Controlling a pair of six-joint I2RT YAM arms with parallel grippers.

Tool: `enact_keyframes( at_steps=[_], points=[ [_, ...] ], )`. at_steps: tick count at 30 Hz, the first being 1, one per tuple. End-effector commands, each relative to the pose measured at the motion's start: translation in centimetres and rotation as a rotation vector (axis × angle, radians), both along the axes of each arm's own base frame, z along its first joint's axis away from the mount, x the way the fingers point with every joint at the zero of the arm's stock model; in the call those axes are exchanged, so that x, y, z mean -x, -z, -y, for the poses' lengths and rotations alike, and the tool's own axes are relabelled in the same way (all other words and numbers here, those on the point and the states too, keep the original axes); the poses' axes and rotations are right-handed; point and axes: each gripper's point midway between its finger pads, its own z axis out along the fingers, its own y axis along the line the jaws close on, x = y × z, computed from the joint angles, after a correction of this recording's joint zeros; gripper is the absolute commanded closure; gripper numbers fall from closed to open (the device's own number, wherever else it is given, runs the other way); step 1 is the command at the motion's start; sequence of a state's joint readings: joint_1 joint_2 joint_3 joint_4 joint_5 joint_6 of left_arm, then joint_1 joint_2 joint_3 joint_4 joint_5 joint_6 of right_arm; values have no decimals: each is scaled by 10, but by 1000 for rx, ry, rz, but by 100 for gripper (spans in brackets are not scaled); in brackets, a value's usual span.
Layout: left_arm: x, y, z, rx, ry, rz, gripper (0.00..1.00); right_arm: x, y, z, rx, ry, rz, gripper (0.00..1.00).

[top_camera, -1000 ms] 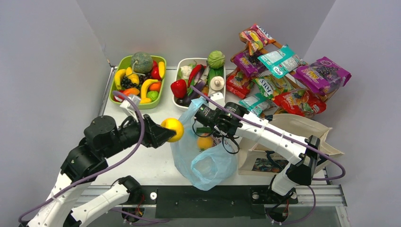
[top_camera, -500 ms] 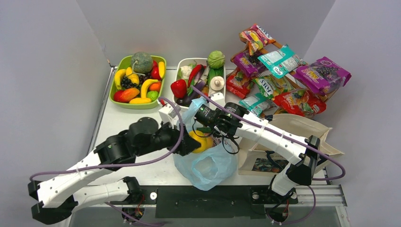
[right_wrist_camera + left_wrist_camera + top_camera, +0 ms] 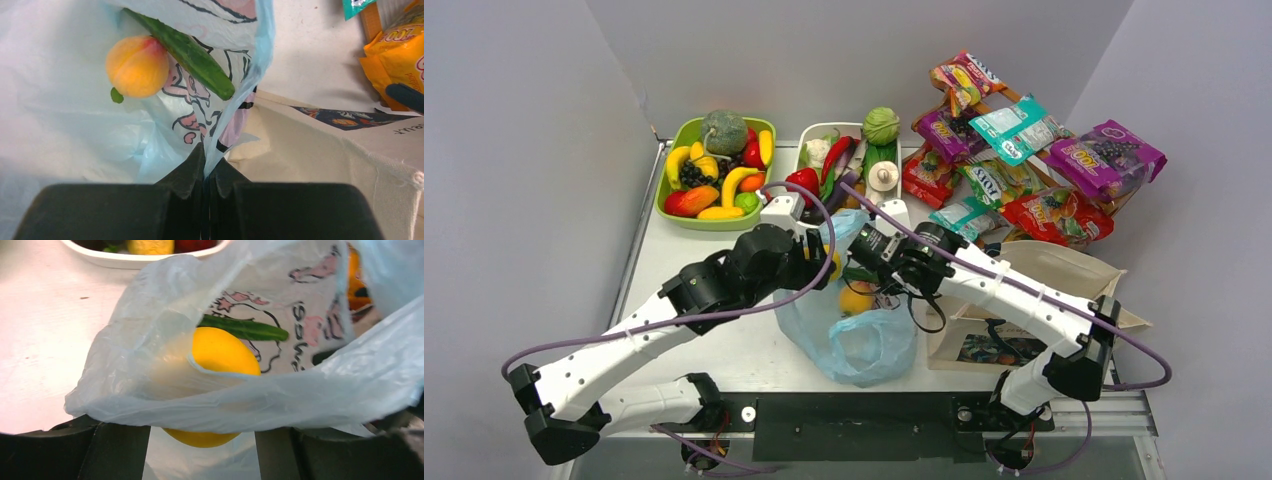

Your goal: Place the food into the grocery bag and tie it

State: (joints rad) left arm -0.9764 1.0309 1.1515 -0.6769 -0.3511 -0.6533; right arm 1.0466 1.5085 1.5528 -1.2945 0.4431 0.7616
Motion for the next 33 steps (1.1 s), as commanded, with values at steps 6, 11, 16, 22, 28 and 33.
enact_keyframes(
  at_steps=[6,11,16,22,28,33],
  points=[
    [-15,-18,3,37,31,25,100,8,-16,-12,-159,-39,10,100],
    [-11,-15,5,43,54,14,100,10,-20,-16,-206,-52,8,100],
    [-8,-16,7,54,69,11,81,11,-20,-18,-210,-54,5,100],
    [-4,-21,9,65,98,12,41,12,-18,-18,-214,-54,1,100],
    [3,-33,9,84,120,7,26,11,-16,-20,-216,-57,-3,100],
    [13,-44,10,99,164,-14,24,12,-13,-21,-210,-57,-10,100]
  ],
)
